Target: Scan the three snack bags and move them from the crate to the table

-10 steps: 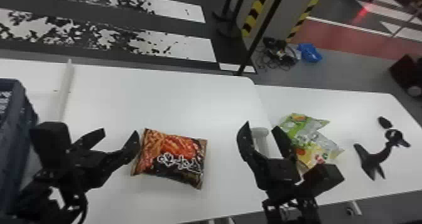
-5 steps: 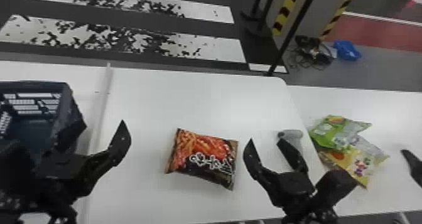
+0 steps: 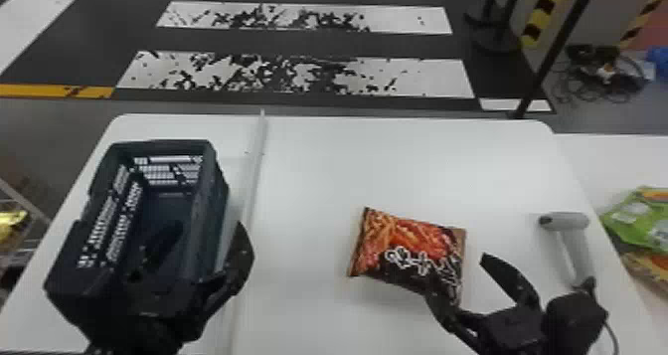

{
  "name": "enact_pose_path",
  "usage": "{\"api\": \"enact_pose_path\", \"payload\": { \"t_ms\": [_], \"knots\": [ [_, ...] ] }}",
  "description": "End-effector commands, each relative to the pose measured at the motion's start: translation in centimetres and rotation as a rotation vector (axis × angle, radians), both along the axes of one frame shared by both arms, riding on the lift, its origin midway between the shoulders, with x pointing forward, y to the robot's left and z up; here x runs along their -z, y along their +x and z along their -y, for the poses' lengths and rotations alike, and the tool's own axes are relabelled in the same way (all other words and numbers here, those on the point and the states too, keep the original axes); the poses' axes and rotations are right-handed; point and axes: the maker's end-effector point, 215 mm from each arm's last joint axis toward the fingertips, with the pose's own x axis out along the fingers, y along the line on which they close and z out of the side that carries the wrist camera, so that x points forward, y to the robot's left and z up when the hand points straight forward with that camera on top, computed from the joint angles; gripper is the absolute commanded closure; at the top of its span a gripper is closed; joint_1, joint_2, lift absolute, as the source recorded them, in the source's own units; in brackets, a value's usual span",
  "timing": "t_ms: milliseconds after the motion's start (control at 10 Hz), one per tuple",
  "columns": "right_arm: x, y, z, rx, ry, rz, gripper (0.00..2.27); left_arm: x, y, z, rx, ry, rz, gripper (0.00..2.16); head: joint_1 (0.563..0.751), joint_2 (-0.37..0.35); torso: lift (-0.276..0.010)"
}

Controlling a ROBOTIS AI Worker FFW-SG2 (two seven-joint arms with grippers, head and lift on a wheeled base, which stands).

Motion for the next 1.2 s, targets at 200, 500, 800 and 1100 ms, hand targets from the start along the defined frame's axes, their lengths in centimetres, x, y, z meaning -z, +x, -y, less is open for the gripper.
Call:
{"api": "enact_pose_path", "payload": {
  "t_ms": [200,500,800,1100],
  "knots": [
    [3.2,-0.8,-2.9,-0.119,-0.099,0.025,0.08,0.6,-0.9,0.4,0.015,0.002,-0.016,0.02,0.695,0.083,-0.062],
    [0.5,-1.1,-8.1,-0.268,-0.165,0.187,0.09,0.8,-1.0,0.6,0.020,-0.034,-0.026,0.02,0.695,0.117,-0.062],
    [2.0,-1.3,-13.2,-0.402,-0.296,0.199,0.09,1.5,-1.0,0.2,0.033,-0.031,-0.057,0.02,0.695,0.235,-0.062],
    [6.1,-1.1,-13.4,-0.453,-0.488,0.091,0.09,2.2,-0.5,0.2,0.073,-0.043,-0.100,0.02,0.695,0.285,-0.062]
  ]
}}
